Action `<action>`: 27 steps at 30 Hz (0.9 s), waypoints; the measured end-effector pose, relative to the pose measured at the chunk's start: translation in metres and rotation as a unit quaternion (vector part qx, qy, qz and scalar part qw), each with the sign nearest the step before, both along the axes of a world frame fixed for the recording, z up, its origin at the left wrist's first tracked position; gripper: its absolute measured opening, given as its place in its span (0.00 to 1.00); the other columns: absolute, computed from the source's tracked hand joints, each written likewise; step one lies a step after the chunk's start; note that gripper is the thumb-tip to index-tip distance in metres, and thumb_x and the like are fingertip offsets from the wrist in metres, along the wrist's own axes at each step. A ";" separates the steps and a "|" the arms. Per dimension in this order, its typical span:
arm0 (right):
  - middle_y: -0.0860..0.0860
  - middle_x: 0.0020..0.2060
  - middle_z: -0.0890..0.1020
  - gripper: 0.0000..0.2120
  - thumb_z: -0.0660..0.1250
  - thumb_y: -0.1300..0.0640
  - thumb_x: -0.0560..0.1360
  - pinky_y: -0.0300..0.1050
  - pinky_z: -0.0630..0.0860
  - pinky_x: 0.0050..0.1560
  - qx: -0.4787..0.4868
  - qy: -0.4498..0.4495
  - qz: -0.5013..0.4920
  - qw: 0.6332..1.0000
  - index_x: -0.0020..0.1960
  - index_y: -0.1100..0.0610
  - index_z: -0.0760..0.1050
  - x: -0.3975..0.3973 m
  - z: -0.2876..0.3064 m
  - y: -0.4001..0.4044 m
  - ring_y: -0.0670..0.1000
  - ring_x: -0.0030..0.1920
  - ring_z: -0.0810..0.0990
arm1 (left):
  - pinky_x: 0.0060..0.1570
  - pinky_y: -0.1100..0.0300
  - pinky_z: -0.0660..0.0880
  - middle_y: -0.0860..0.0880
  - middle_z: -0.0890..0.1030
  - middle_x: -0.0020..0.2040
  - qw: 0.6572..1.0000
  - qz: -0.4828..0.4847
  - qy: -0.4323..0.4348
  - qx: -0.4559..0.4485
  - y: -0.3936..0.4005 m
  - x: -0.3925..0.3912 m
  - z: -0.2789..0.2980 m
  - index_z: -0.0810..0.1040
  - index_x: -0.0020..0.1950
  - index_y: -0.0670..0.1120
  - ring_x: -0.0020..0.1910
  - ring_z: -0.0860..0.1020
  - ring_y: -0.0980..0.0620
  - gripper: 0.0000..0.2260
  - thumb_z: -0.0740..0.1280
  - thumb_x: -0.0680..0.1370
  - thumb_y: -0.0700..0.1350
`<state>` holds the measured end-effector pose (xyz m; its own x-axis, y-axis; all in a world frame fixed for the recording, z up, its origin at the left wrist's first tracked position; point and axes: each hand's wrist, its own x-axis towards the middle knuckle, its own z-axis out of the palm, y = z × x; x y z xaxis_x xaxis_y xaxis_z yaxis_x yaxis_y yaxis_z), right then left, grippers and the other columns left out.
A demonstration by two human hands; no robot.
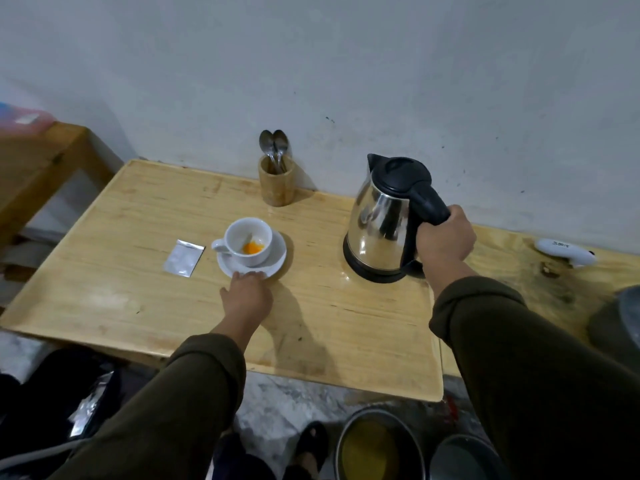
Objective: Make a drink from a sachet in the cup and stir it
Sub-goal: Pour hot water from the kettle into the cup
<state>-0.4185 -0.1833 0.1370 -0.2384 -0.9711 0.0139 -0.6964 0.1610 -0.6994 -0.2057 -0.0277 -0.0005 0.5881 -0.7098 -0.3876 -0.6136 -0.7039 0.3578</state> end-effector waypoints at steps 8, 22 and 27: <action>0.60 0.49 0.81 0.13 0.63 0.67 0.69 0.43 0.69 0.45 -0.063 0.103 0.091 0.988 0.54 0.61 0.74 0.017 0.025 -0.016 0.60 0.51 0.79 | 0.46 0.51 0.69 0.34 0.78 0.57 0.976 0.129 0.092 -0.148 0.006 0.008 0.006 0.65 0.64 0.36 0.56 0.76 0.33 0.15 0.59 0.80 0.43; 0.61 0.46 0.81 0.13 0.64 0.66 0.68 0.51 0.75 0.48 -0.110 0.238 0.293 0.919 0.53 0.61 0.75 0.076 0.044 -0.018 0.62 0.48 0.78 | 0.52 0.59 0.68 0.41 0.79 0.63 0.925 0.209 0.218 -0.231 0.007 0.055 0.001 0.48 0.78 0.50 0.62 0.76 0.42 0.42 0.71 0.73 0.47; 0.61 0.43 0.80 0.11 0.63 0.68 0.67 0.46 0.71 0.39 -0.109 0.276 0.356 0.886 0.49 0.61 0.74 0.093 0.039 -0.017 0.59 0.41 0.74 | 0.56 0.58 0.69 0.45 0.71 0.71 0.928 0.182 0.210 -0.247 0.003 0.060 0.005 0.53 0.77 0.48 0.65 0.75 0.42 0.42 0.74 0.71 0.49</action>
